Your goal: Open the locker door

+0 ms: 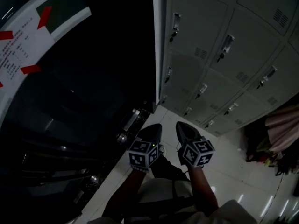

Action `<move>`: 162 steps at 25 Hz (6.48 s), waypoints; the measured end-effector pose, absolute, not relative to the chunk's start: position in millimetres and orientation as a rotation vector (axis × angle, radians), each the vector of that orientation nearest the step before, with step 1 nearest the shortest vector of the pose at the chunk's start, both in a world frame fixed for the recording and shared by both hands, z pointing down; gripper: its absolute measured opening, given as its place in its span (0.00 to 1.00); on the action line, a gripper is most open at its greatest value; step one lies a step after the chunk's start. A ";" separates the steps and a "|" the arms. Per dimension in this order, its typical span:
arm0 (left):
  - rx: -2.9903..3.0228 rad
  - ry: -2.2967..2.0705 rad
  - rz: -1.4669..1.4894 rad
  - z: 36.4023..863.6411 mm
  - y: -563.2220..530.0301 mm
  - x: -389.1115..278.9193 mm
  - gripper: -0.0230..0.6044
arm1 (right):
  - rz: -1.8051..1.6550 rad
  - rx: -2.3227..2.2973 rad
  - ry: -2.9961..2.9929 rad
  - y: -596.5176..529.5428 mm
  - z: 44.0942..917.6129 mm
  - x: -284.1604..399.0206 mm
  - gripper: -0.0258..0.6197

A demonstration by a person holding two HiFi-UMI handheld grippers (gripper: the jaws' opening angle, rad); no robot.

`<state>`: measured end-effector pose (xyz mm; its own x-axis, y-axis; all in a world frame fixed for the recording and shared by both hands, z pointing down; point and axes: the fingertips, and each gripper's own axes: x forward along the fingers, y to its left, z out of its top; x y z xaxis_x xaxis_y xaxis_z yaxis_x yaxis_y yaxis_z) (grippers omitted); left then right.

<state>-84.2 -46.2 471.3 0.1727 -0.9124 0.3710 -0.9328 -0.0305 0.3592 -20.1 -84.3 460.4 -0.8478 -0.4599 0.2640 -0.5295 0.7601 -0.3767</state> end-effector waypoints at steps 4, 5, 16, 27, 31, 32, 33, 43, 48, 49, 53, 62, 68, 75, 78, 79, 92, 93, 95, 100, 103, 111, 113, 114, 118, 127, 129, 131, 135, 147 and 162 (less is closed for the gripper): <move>1.929 -1.715 0.067 479.8 -95.3 -107.4 0.03 | 0.672 0.815 -2.772 -135.1 472.8 -45.0 0.09; 1.924 -1.712 0.072 481.8 -106.5 -112.8 0.03 | 0.676 0.822 -2.766 -147.3 477.0 -50.1 0.09; 1.884 -1.713 0.127 518.4 -201.8 -156.0 0.03 | 0.670 0.877 -2.675 -258.0 535.5 -96.6 0.09; 1.856 -1.663 0.150 558.3 -260.1 -190.9 0.03 | 0.649 1.051 -2.517 -357.3 621.8 -143.3 0.17; 1.830 -1.622 0.179 577.7 -273.8 -203.7 0.03 | 0.698 1.112 -2.462 -388.0 646.6 -158.7 0.21; 1.822 -1.618 0.191 581.3 -277.0 -208.0 0.03 | 0.704 1.126 -2.449 -394.2 652.8 -163.0 0.21; 1.816 -1.614 0.203 584.6 -280.6 -211.8 0.03 | 0.705 1.141 -2.435 -400.7 660.0 -166.9 0.23; 1.822 -1.523 0.206 608.3 -316.3 -229.7 0.03 | 0.669 1.224 -2.358 -462.7 713.7 -207.9 0.32; 1.812 -1.507 0.200 619.0 -320.3 -241.5 0.03 | 0.619 1.259 -2.308 -487.3 734.2 -225.0 0.33; 1.809 -1.505 0.203 620.6 -319.9 -243.5 0.03 | 0.613 1.268 -2.301 -490.4 736.4 -227.4 0.33; 1.804 -1.491 0.216 629.5 -315.1 -248.8 0.03 | 0.610 1.306 -2.276 -500.9 748.1 -235.0 0.33; 1.779 -1.495 0.222 637.1 -308.5 -263.3 0.03 | 0.603 1.358 -2.267 -520.4 751.4 -247.2 0.35; 1.774 -1.491 0.241 644.2 -309.1 -264.0 0.03 | 0.608 1.372 -2.261 -516.4 750.1 -248.0 0.36; 1.763 -1.487 0.267 646.3 -309.4 -253.9 0.03 | 0.601 1.336 -2.281 -481.5 745.5 -246.5 0.32; 1.764 -1.485 0.264 643.9 -302.9 -246.9 0.03 | 0.580 1.309 -2.295 -460.0 746.7 -244.3 0.30; 1.764 -1.483 0.266 643.8 -300.0 -244.1 0.03 | 0.561 1.302 -2.297 -454.0 744.9 -242.4 0.30; 1.746 -1.516 0.282 630.2 -266.3 -221.5 0.03 | 0.497 1.282 -2.307 -385.2 740.4 -206.4 0.25; 1.744 -1.518 0.282 630.3 -263.9 -219.9 0.03 | 0.498 1.271 -2.314 -380.7 740.2 -203.2 0.25; 1.739 -1.516 0.285 629.7 -259.2 -215.9 0.03 | 0.494 1.245 -2.331 -370.5 739.5 -196.1 0.25; 1.729 -1.508 0.303 635.8 -243.8 -202.8 0.03 | 0.532 1.242 -2.319 -342.4 741.8 -170.6 0.27; 1.731 -1.498 0.312 639.7 -236.6 -191.7 0.03 | 0.536 1.245 -2.302 -329.4 742.0 -153.5 0.29; 1.760 -1.480 0.355 639.1 -224.8 -164.6 0.03 | 0.570 1.211 -2.297 -301.1 742.8 -117.0 0.26; 1.775 -1.465 0.346 642.0 -221.5 -154.7 0.03 | 0.563 1.209 -2.300 -294.0 740.1 -108.9 0.22; 1.780 -1.462 0.351 640.9 -219.9 -150.5 0.03 | 0.565 1.210 -2.301 -290.1 739.0 -104.8 0.19; 1.812 -1.443 0.368 634.7 -217.1 -132.7 0.03 | 0.595 1.212 -2.288 -278.6 740.3 -84.4 0.14; 1.869 -1.383 0.391 634.4 -211.8 -95.9 0.03 | 0.671 1.229 -2.268 -265.3 740.9 -34.5 0.13; 1.882 -1.372 0.396 633.5 -212.8 -87.6 0.03 | 0.671 1.248 -2.257 -264.8 741.1 -23.5 0.13; 1.892 -1.363 0.400 633.1 -213.3 -79.9 0.03 | 0.679 1.268 -2.241 -263.6 741.8 -12.4 0.13; 1.905 -1.342 0.405 637.0 -213.5 -68.4 0.03 | 0.695 1.291 -2.219 -263.2 742.5 4.4 0.13; 1.923 -1.311 0.418 637.6 -219.8 -49.6 0.03 | 0.703 1.418 -2.115 -267.7 743.3 54.7 0.13; 1.959 -1.260 0.435 642.6 -234.1 -29.6 0.03 | 0.770 1.529 -2.048 -285.7 745.6 104.1 0.05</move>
<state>-29.6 -234.1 642.6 0.4569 -0.6266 0.6313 -0.8826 -0.2309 0.4095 104.1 -285.7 745.6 -0.2704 -0.6994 0.6617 -0.9621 0.2224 -0.1581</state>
